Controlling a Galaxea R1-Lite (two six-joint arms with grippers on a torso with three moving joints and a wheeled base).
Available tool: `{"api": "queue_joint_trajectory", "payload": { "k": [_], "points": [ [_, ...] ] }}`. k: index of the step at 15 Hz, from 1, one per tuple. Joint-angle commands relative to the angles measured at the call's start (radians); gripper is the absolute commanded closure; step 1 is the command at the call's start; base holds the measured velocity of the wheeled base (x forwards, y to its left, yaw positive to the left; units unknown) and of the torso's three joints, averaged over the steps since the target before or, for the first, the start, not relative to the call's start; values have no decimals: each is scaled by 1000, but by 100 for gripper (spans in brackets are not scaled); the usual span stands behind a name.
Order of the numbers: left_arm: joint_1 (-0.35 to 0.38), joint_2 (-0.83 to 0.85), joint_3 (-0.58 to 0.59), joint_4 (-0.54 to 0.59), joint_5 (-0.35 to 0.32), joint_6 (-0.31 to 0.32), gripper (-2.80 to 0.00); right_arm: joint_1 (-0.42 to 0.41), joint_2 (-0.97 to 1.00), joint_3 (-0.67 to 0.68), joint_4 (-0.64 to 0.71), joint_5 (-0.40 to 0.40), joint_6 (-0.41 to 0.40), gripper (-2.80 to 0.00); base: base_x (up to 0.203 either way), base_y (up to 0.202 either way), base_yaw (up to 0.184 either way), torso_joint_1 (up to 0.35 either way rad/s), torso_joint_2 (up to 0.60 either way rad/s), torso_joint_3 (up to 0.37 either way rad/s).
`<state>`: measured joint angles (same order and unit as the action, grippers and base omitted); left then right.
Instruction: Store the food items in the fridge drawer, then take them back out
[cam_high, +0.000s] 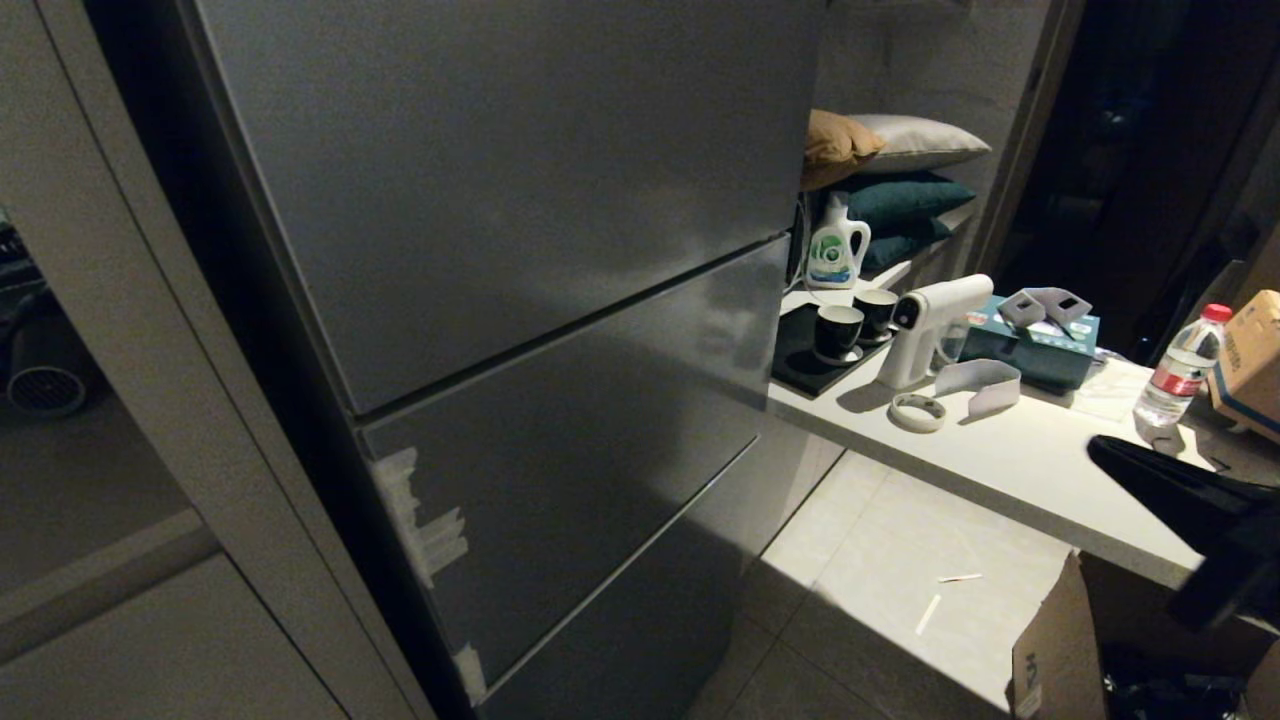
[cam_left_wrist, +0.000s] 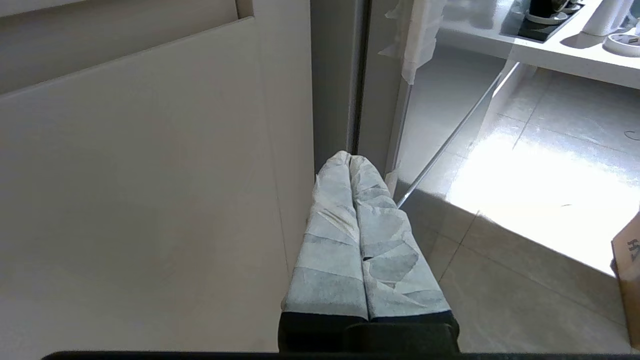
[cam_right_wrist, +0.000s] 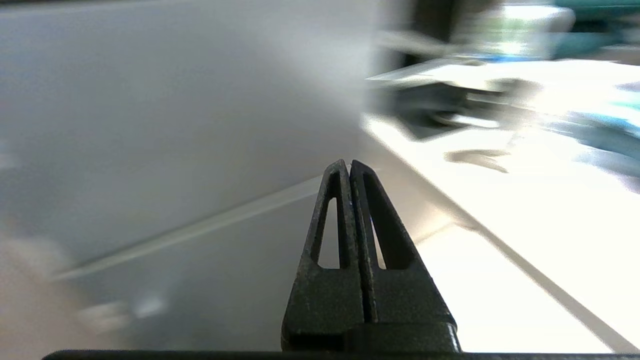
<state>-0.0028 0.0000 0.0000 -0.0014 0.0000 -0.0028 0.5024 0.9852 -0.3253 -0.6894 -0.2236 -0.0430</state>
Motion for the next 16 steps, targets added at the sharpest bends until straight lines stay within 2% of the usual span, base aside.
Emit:
{"api": "queue_joint_trajectory", "payload": {
  "k": [1, 3, 4, 5, 8, 13, 16],
  "points": [
    [0, 2, 0, 0, 0, 0, 0, -210, -337, 126, 72, -2, -20, 0, 0, 0, 0, 0, 0, 0],
    [-1, 2, 0, 0, 0, 0, 0, -415, -489, 236, 184, 89, -34, 0, 0, 0, 0, 0, 0, 0],
    [0, 2, 0, 0, 0, 0, 0, -489, -560, 294, 249, 148, -43, 0, 0, 0, 0, 0, 0, 0],
    [0, 2, 0, -1, 0, 0, 0, -529, -623, 321, 329, 187, -49, 0, 0, 0, 0, 0, 0, 0],
    [0, 2, 0, 0, 0, 0, 0, -576, -710, 354, 600, 242, -56, 0, 0, 0, 0, 0, 0, 0],
    [0, 2, 0, 0, 0, 0, 0, -588, -706, 356, 613, 247, -37, 0, 0, 0, 0, 0, 0, 0],
    [0, 2, 0, 0, 0, 0, 0, -588, -706, 356, 613, 248, -54, 0, 0, 0, 0, 0, 0, 0]
  ]
}}
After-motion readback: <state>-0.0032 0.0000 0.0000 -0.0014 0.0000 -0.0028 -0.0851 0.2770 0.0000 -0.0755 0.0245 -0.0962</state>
